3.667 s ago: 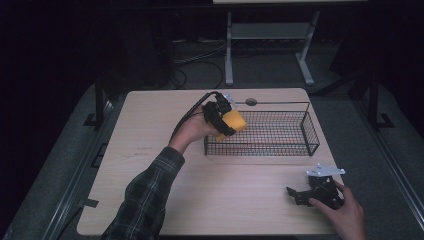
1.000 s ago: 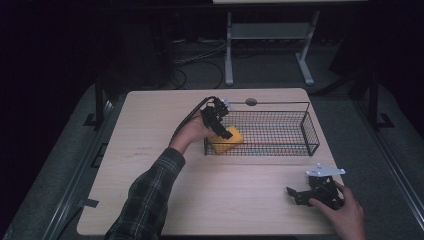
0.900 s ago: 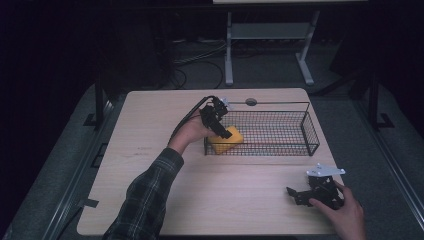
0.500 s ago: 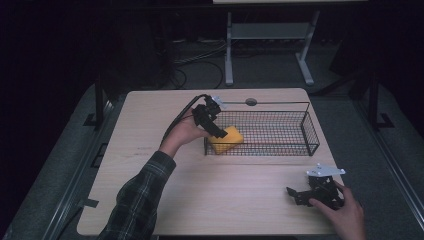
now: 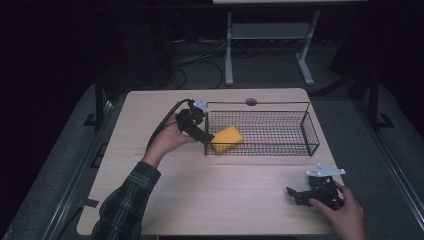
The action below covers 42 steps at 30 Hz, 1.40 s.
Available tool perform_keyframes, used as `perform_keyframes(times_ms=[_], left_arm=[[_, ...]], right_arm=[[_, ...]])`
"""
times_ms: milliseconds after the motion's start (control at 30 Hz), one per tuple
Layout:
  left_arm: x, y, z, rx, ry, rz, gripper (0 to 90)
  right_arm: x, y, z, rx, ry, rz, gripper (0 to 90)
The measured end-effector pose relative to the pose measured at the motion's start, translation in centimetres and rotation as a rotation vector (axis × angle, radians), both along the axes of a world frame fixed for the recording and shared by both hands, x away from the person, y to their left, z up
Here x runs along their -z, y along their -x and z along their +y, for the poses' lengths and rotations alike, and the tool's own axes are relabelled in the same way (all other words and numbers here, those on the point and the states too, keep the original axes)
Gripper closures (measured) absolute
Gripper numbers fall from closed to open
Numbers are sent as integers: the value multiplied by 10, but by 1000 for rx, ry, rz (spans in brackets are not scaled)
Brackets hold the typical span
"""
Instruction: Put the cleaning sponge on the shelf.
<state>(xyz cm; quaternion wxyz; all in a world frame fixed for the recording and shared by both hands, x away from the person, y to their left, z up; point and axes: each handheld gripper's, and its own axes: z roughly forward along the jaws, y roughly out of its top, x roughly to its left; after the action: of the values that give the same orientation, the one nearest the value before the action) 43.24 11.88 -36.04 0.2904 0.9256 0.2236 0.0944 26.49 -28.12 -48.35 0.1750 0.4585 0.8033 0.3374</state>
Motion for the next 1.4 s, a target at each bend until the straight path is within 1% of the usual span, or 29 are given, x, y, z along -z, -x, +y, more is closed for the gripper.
perform_keyframes(times_ms=[33,67,133,233,267,300,367,400,433,633,667,767,800,867,900,1000,1100,1167,1200,1267,1300,1400], left_arm=[[0,0,0,0,0,0,183],[0,4,5,-3,1,-7,183],[1,8,9,-17,10,-11,183],[2,13,14,-22,10,-12,182],[3,18,19,-28,14,-20,182],[4,20,21,-38,18,-20,182],[7,25,27,-44,15,-24,182],[7,25,27,-44,15,-24,183],[10,30,32,-52,18,-22,183],[21,43,49,-74,36,-22,183],[24,46,52,-84,40,-19,183],[28,49,57,-89,40,-19,183],[33,54,63,-100,38,-20,183],[38,60,68,-110,39,-18,183],[38,60,68,-110,39,-18,183],[48,72,77,-122,43,-19,183],[54,80,83,-131,28,-17,183],[60,89,88,-140,27,-23,182],[60,89,88,-140,27,-23,182],[65,98,95,-151,37,-24,181],[65,98,95,-151,37,-24,181],[74,108,104,-171,58,-38,178]], right_arm=[[0,0,0,0,0,0,14],[0,0,0,0,0,0,14],[0,0,0,0,0,0,14],[0,0,0,0,0,0,14],[0,0,0,1,0,0,14],[0,0,0,1,0,0,14],[0,0,0,1,0,0,14],[0,0,0,1,0,0,14],[0,0,0,1,0,0,14],[0,0,0,1,0,0,14],[0,0,0,1,0,0,14],[0,0,0,1,0,0,14],[0,0,0,1,0,0,14],[0,0,0,1,0,0,14],[0,0,0,1,0,0,14],[0,0,0,1,0,0,14],[0,0,0,2,0,0,14],[0,0,0,2,0,0,14],[0,0,0,2,0,0,14],[0,0,0,3,0,0,14],[0,0,0,3,0,0,14],[0,0,0,3,0,0,14]])
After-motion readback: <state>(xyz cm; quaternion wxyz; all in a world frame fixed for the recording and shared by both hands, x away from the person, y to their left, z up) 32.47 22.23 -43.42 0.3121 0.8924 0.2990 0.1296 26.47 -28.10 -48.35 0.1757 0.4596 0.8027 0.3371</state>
